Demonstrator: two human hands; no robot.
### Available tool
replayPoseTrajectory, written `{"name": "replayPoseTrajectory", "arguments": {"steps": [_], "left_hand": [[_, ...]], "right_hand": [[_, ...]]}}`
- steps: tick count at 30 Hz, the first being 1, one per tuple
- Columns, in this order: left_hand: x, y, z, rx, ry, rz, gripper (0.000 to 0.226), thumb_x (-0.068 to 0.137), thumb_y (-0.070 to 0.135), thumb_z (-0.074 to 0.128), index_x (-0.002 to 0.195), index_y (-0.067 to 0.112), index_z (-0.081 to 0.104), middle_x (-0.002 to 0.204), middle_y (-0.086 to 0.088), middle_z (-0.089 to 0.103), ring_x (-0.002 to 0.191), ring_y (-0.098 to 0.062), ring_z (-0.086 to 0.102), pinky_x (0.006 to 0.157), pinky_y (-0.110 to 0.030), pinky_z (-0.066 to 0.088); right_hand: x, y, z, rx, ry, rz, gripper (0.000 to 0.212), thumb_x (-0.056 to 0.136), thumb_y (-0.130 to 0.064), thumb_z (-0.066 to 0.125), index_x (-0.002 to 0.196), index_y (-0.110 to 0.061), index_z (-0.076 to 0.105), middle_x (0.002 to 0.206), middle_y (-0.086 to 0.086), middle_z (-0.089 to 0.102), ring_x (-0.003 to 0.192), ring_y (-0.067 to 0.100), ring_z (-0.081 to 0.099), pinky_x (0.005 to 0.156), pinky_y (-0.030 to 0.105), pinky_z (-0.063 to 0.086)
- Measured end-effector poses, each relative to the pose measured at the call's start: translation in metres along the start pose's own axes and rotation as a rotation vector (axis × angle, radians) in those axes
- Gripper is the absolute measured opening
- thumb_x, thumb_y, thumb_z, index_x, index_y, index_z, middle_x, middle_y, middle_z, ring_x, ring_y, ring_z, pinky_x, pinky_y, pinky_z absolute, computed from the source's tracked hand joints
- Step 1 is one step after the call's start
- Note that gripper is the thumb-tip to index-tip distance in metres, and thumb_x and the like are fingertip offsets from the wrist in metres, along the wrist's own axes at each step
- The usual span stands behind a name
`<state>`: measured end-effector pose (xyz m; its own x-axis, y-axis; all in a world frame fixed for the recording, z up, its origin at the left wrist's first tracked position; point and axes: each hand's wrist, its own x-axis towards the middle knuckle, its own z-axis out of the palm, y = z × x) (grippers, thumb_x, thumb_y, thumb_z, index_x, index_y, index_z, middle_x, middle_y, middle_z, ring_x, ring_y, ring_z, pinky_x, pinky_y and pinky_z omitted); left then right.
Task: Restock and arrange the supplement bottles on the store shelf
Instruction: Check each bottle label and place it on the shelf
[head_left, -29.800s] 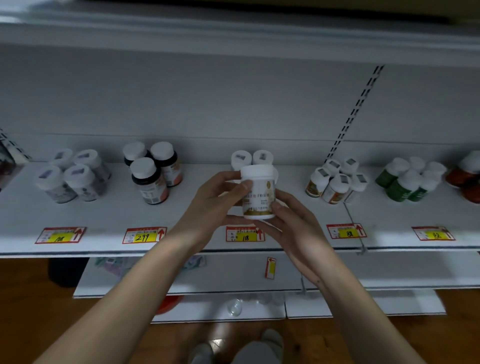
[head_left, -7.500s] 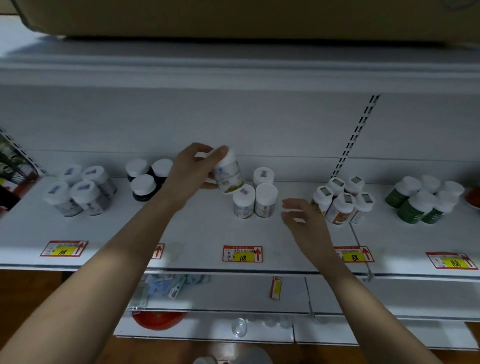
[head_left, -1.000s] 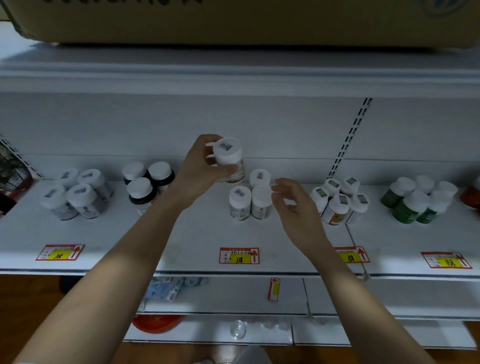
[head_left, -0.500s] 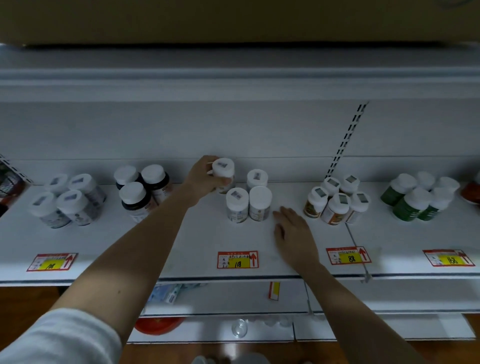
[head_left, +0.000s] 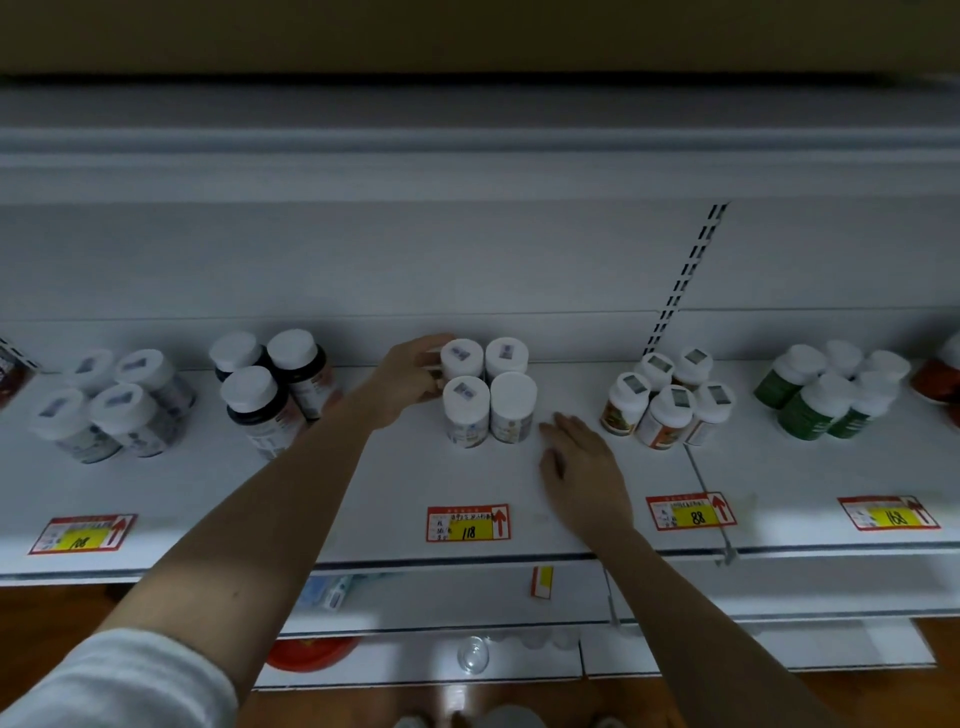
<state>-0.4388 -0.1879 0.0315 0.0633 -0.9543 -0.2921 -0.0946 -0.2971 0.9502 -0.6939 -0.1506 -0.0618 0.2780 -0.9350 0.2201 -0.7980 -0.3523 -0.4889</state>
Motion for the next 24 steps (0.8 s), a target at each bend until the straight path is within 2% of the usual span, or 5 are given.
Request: {"name": "replayPoseTrajectory", "arguments": {"steps": [5, 7, 10, 13, 24], "left_hand": [[0.005, 0.002, 0.001, 0.027, 0.095, -0.025, 0.041, 0.095, -0.007, 0.048, 0.128, 0.014, 0.059, 0.119, -0.009, 0.067, 0.100, -0.022, 0.063, 0.074, -0.021, 0.052], [0.010, 0.008, 0.003, 0.189, 0.205, 0.073, 0.035, 0.095, -0.001, 0.051, 0.126, 0.011, 0.060, 0.117, -0.012, 0.067, 0.097, -0.020, 0.059, 0.067, -0.017, 0.046], [0.016, 0.026, 0.011, 0.399, 0.269, 0.225, 0.027, 0.096, 0.011, 0.054, 0.121, 0.013, 0.063, 0.112, -0.006, 0.068, 0.098, -0.018, 0.061, 0.076, -0.021, 0.046], [0.019, 0.044, 0.026, 0.496, 0.156, 0.268, 0.025, 0.095, 0.014, 0.060, 0.120, 0.011, 0.064, 0.108, -0.002, 0.067, 0.097, -0.019, 0.063, 0.070, -0.015, 0.049], [0.040, 0.058, 0.061, 0.969, -0.171, 0.200, 0.054, 0.085, 0.037, 0.076, 0.132, 0.015, 0.059, 0.131, -0.003, 0.060, 0.112, -0.017, 0.056, 0.086, -0.020, 0.036]], "right_hand": [[-0.001, 0.002, 0.000, 0.005, -0.002, 0.000, 0.041, 0.097, -0.014, 0.054, 0.137, -0.009, 0.058, 0.146, 0.014, 0.051, 0.139, 0.031, 0.044, 0.118, 0.045, 0.032], [0.000, 0.002, 0.000, 0.012, 0.005, -0.001, 0.040, 0.096, -0.013, 0.054, 0.136, -0.009, 0.058, 0.146, 0.014, 0.052, 0.139, 0.031, 0.044, 0.118, 0.045, 0.032], [0.000, 0.002, 0.001, 0.014, 0.010, -0.002, 0.040, 0.096, -0.013, 0.055, 0.136, -0.009, 0.058, 0.146, 0.014, 0.052, 0.139, 0.031, 0.044, 0.117, 0.046, 0.033], [0.000, 0.002, 0.001, 0.012, 0.014, -0.007, 0.040, 0.096, -0.013, 0.055, 0.135, -0.009, 0.059, 0.145, 0.014, 0.052, 0.138, 0.031, 0.045, 0.117, 0.046, 0.034], [0.001, 0.004, 0.003, 0.019, 0.024, 0.001, 0.041, 0.093, -0.017, 0.049, 0.132, -0.009, 0.061, 0.142, 0.015, 0.055, 0.136, 0.032, 0.047, 0.114, 0.048, 0.037]]}}
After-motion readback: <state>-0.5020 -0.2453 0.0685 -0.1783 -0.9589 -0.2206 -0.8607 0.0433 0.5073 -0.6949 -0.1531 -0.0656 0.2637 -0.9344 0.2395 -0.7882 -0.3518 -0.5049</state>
